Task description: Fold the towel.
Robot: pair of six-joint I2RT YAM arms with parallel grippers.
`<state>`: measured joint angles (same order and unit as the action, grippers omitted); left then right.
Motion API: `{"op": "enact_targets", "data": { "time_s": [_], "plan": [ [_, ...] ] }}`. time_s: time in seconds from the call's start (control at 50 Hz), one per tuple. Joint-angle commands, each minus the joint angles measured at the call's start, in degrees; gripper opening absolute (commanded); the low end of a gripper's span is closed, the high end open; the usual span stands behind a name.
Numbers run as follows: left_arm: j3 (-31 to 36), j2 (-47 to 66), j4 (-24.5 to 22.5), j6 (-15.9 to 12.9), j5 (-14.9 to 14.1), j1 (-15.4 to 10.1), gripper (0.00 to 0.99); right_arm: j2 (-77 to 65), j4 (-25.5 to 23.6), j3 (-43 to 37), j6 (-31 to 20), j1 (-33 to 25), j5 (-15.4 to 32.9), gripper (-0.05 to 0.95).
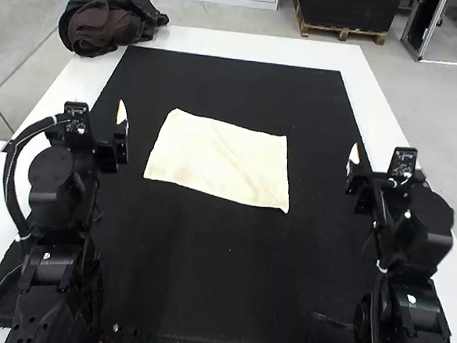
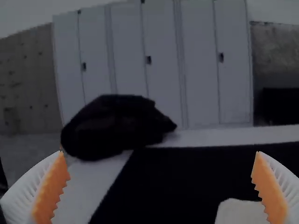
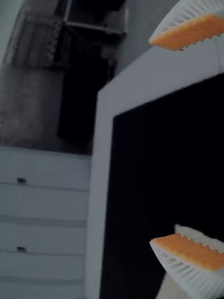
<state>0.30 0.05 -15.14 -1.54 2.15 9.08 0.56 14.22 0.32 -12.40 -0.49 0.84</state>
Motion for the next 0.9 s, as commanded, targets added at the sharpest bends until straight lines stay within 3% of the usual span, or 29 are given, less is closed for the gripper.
{"op": "enact_targets", "data": {
  "time_s": [0.0, 0.08, 0.28, 0.38, 0.54, 0.68, 0.82, 0.88],
  "plan": [
    [-0.12, -0.23, -4.02, -7.51, -0.22, -0.29, 0.905, -0.29, 6.00, 0.03, -4.56, -0.74, 2.41, 0.90],
    [1.90, -0.23, -7.01, -7.51, -0.31, -0.29, 0.905, -0.21, 6.79, 3.37, -5.09, -0.74, 2.41, 0.90],
    [15.53, 7.24, -6.49, -7.42, -0.13, -0.38, 0.905, 11.04, 3.71, 19.37, -5.09, -0.74, 3.38, 0.90],
    [23.87, 18.84, -6.05, -7.16, -0.13, -0.38, 0.910, 25.11, 0.37, 30.62, -0.69, -0.83, 3.55, 0.90],
    [38.03, 40.29, 0.90, -5.14, -0.66, -0.38, 0.951, 46.02, -8.42, 45.91, 6.52, -0.56, 0.56, 0.91],
    [44.00, 54.61, 6.70, -5.14, 0.57, -0.38, 0.961, 57.80, -16.94, 50.31, 16.36, -0.48, -5.76, 0.91],
    [44.88, 63.40, 10.74, -5.31, 0.22, -1.08, 0.961, 67.03, -21.51, 48.11, 19.52, 0.14, -12.27, 0.91],
    [44.70, 66.13, 13.47, -5.23, -1.45, -1.61, 0.961, 70.19, -22.30, 46.53, 19.79, 0.67, -12.27, 0.91]
  ]
}}
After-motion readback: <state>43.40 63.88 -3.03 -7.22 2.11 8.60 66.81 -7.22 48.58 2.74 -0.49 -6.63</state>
